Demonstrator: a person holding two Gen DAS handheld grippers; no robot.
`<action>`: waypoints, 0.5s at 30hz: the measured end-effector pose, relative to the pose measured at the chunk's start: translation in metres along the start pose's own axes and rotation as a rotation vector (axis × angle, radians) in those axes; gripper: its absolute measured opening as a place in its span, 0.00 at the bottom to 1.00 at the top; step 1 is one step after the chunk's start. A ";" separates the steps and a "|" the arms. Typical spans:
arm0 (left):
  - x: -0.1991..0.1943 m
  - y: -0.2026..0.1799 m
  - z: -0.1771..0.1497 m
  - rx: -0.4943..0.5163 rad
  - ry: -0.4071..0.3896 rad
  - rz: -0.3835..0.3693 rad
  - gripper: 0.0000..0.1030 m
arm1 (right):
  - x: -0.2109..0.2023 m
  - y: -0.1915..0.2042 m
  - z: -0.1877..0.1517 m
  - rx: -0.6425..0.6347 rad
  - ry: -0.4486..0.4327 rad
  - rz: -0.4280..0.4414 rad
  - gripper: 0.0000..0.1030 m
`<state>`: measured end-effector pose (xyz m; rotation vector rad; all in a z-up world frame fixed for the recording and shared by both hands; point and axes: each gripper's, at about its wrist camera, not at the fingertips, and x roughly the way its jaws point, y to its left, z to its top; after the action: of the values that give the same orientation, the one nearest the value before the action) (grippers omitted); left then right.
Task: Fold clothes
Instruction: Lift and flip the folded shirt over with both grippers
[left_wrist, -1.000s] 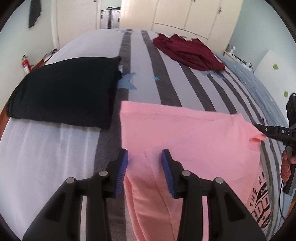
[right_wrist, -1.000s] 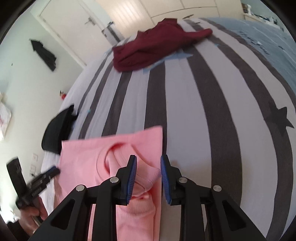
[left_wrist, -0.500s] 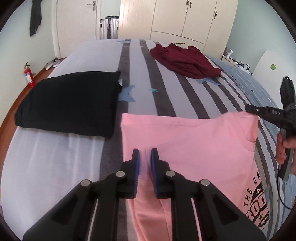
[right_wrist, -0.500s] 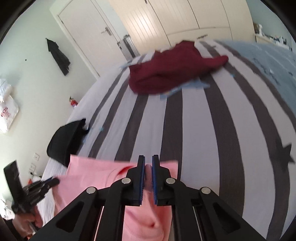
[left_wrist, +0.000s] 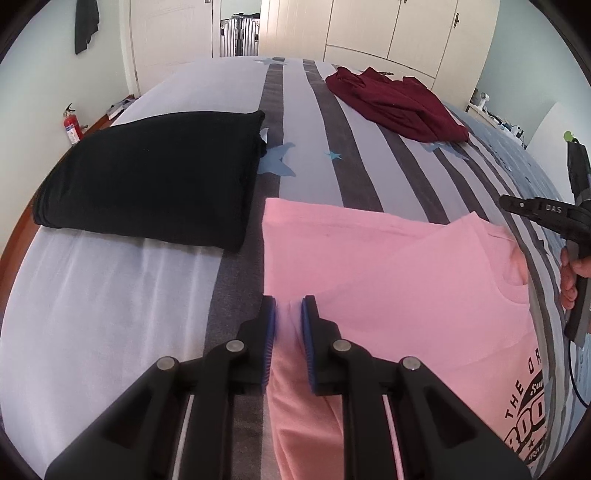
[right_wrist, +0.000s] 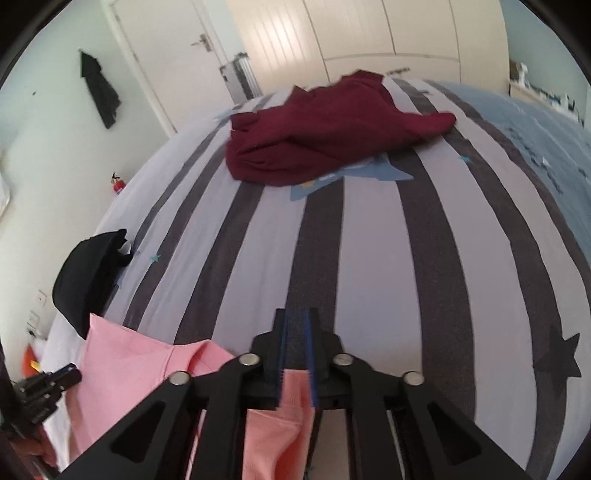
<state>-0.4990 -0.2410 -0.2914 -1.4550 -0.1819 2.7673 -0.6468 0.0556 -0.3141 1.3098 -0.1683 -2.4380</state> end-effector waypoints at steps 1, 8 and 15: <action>-0.002 0.000 0.000 -0.003 -0.005 0.000 0.11 | -0.005 -0.001 -0.002 0.005 0.013 0.012 0.12; -0.041 -0.001 -0.011 -0.029 -0.032 -0.032 0.16 | -0.027 0.005 -0.056 -0.027 0.109 0.092 0.12; -0.067 -0.005 -0.058 -0.016 0.032 -0.061 0.16 | -0.007 0.009 -0.073 -0.019 0.136 0.025 0.11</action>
<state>-0.4132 -0.2347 -0.2682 -1.4701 -0.2437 2.6992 -0.5804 0.0544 -0.3471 1.4502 -0.1244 -2.3150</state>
